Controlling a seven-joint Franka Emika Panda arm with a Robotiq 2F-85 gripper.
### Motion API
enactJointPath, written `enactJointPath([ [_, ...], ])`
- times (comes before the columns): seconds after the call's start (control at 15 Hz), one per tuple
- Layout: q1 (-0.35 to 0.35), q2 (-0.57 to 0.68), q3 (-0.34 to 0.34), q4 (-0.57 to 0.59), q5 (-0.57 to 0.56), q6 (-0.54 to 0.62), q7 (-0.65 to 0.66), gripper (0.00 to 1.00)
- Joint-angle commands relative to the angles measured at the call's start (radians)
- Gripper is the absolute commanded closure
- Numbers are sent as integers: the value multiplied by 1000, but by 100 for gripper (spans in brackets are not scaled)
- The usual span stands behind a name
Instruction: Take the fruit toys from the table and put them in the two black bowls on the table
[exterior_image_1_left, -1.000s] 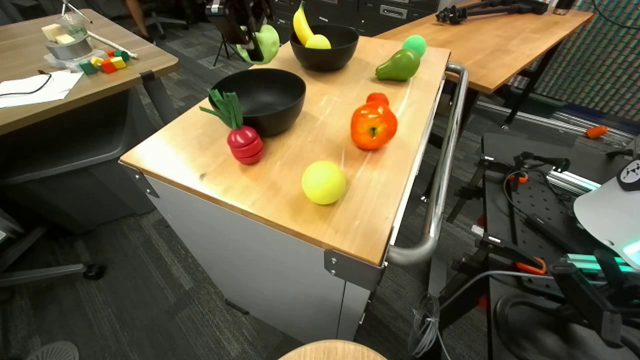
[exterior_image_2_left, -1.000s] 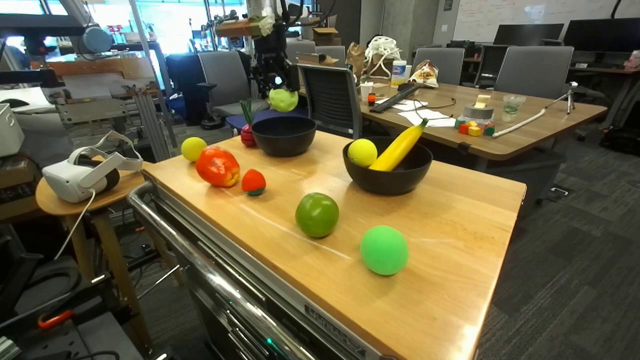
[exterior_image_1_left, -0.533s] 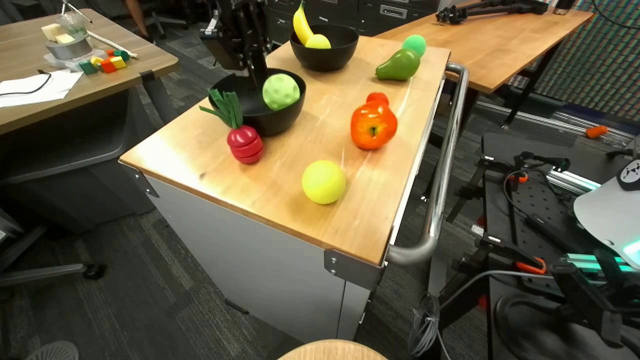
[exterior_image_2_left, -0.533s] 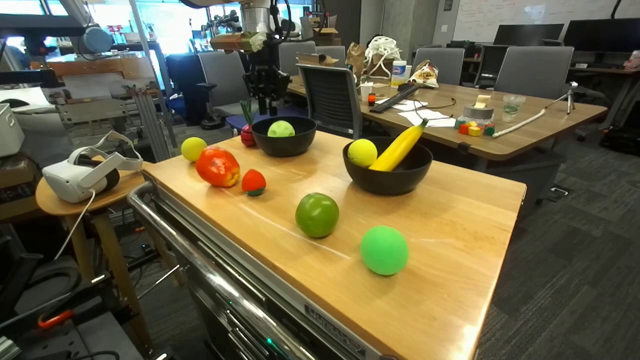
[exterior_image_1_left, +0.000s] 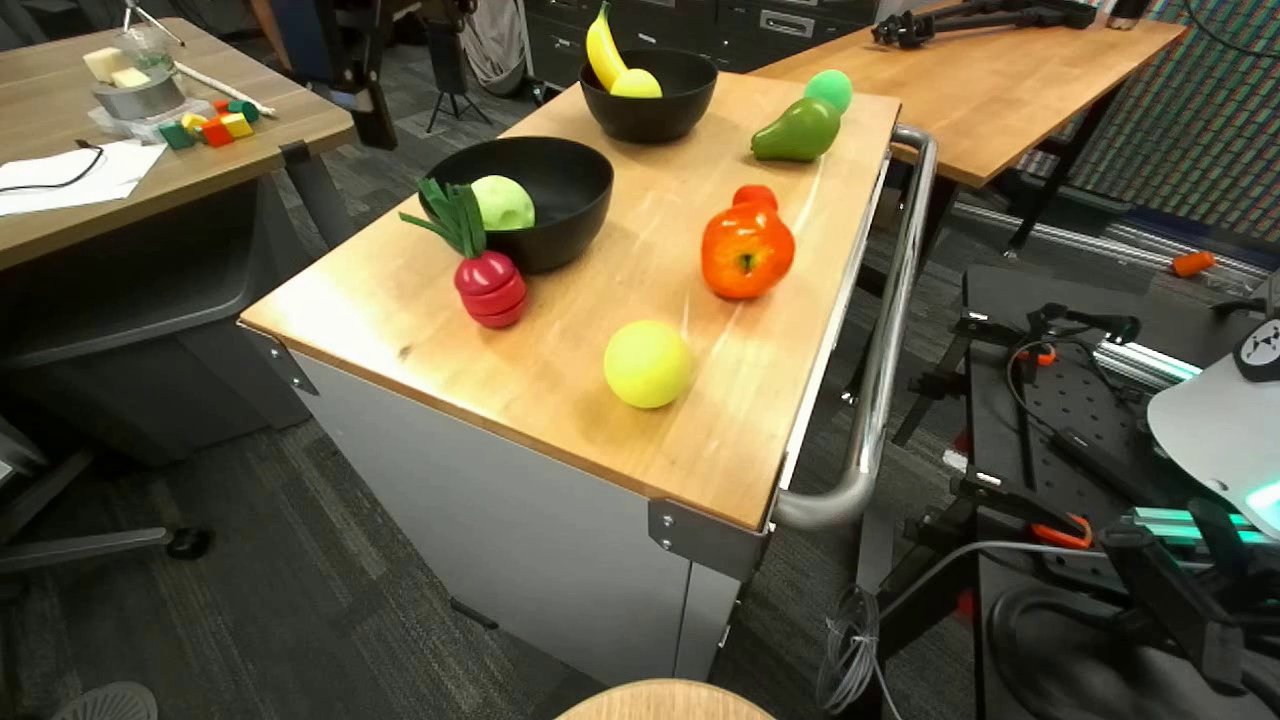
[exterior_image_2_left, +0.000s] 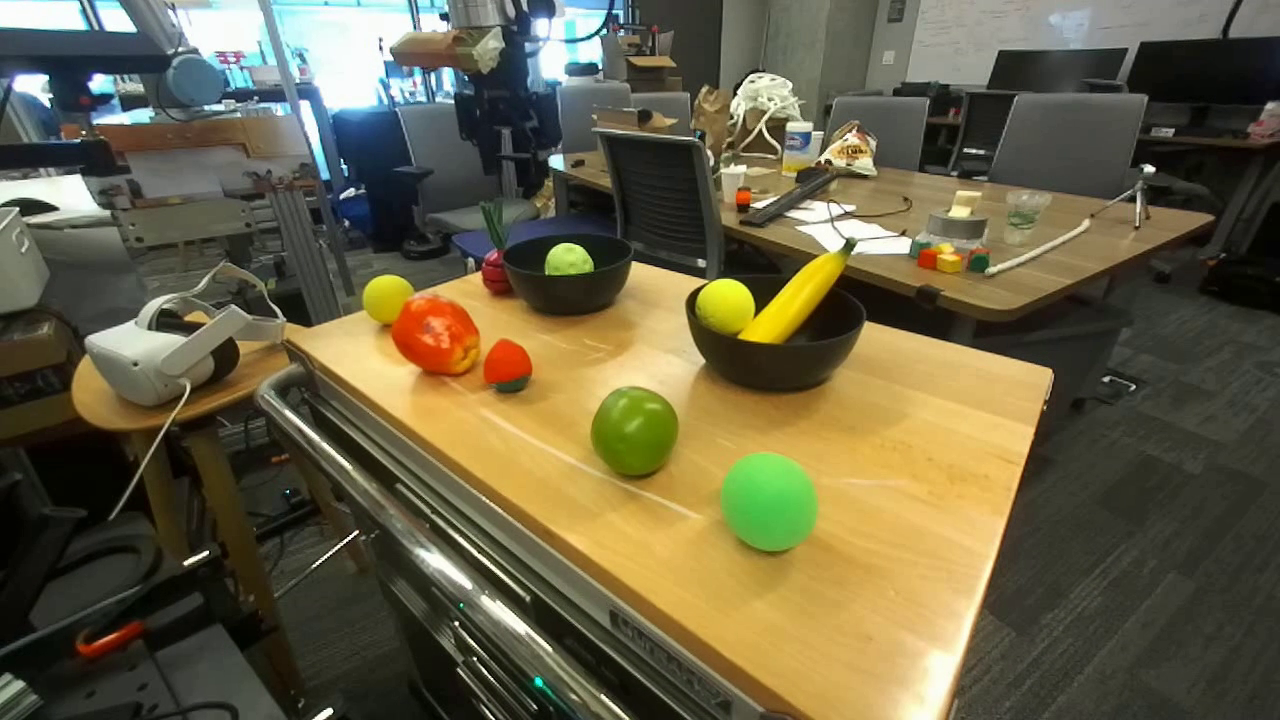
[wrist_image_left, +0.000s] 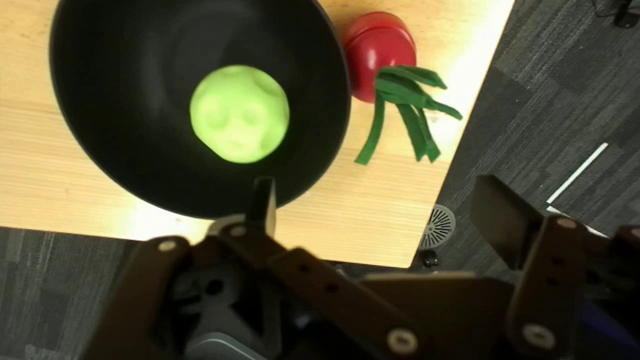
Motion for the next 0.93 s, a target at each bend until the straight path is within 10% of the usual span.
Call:
enactJointPath([
  [0.0, -13, -7, 31, -1, 75, -4, -57, 0],
  [0.13, -17, 20, 31, 0, 87, -23, -90, 0],
  [0.2, -13, 29, 24, -5, 76, -27, -92, 25],
  [0.87, -13, 69, 19, -13, 66, -50, -127, 96],
])
